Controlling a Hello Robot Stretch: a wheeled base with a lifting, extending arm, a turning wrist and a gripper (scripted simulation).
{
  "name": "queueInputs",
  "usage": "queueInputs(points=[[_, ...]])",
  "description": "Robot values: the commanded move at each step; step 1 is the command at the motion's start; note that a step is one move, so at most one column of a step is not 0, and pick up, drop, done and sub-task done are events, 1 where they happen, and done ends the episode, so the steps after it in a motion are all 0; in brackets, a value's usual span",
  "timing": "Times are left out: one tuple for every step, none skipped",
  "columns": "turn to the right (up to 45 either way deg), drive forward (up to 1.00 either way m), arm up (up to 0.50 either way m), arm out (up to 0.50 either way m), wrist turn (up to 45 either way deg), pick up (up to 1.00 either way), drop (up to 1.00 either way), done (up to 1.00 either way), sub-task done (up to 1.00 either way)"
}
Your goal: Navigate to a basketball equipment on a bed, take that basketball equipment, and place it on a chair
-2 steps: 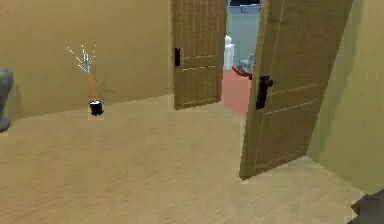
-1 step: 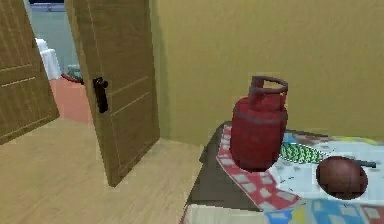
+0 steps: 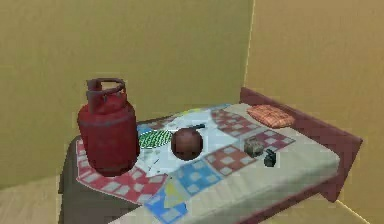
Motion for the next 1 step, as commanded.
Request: queueInputs(points=[[33.0, 0.00, 0.00, 0.00, 0.0, 0.00, 0.00, 0.00, 0.00]])
